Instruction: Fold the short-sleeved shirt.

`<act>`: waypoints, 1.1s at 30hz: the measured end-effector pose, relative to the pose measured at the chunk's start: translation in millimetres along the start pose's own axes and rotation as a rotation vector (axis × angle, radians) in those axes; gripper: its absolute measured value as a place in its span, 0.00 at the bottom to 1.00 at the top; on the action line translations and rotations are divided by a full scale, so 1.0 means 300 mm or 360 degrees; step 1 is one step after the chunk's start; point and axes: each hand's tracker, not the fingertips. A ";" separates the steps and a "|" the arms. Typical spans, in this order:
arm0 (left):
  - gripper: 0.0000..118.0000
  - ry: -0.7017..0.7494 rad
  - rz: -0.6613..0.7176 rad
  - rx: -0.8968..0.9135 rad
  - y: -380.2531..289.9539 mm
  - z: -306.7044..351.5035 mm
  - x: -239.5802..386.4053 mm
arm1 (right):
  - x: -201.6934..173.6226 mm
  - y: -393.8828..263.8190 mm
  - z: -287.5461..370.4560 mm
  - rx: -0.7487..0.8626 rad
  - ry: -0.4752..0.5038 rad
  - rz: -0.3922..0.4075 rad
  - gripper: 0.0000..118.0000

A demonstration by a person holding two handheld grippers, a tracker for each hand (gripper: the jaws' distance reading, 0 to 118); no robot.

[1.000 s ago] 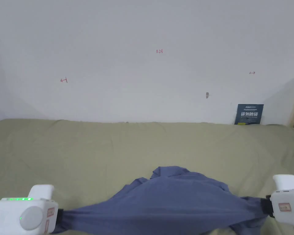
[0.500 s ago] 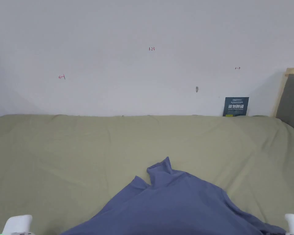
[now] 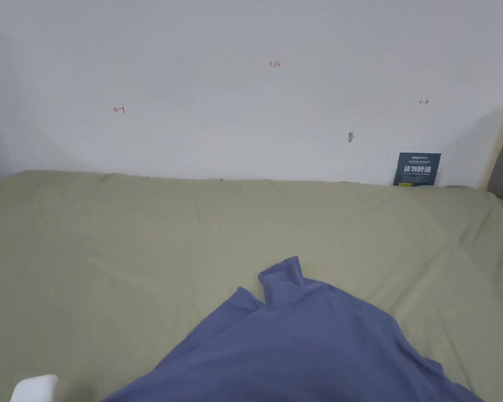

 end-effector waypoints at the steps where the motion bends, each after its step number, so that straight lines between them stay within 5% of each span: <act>1: 0.98 -0.0021 -0.0028 0.0218 0.005 0.019 0.003 | -0.011 0.001 0.035 0.0085 -0.0066 0.0008 1.00; 6: 0.93 -0.0013 -0.0106 0.0217 -0.017 0.148 0.021 | -0.103 0.024 0.127 0.0113 0.0001 0.0170 1.00; 8: 0.84 -0.0029 -0.0126 0.0282 -0.038 0.221 0.025 | -0.151 0.015 0.175 0.0136 0.0024 0.0212 0.96; 9: 0.56 -0.0071 -0.0129 0.0321 -0.054 0.257 0.025 | -0.185 0.004 0.213 0.0196 0.0085 0.0223 0.70; 10: 0.08 -0.0091 -0.0141 0.0338 -0.066 0.278 0.026 | -0.207 -0.007 0.236 0.0246 0.0109 0.0226 0.26; 11: 0.00 -0.0082 -0.0169 0.0348 -0.075 0.288 0.029 | -0.235 -0.018 0.252 0.0274 0.0105 0.0248 0.00; 14: 0.00 0.0013 -0.0263 0.0299 -0.095 0.338 0.023 | -0.292 -0.045 0.280 0.0335 0.0082 0.0288 0.00; 30: 0.00 -0.0121 -0.0019 0.0241 -0.167 0.201 -0.105 | -0.470 -0.187 0.341 0.0477 0.0037 0.0319 0.00; 31: 0.21 -0.0126 -0.0003 0.0247 -0.155 0.188 -0.111 | -0.472 -0.191 0.334 0.0460 0.0040 0.0313 0.00; 32: 0.66 -0.0116 -0.0017 0.0229 -0.136 0.165 -0.107 | -0.468 -0.186 0.326 0.0444 0.0048 0.0308 0.00; 33: 1.00 -0.0083 -0.0041 0.0149 -0.124 0.137 -0.103 | -0.469 -0.188 0.322 0.0440 0.0052 0.0304 0.00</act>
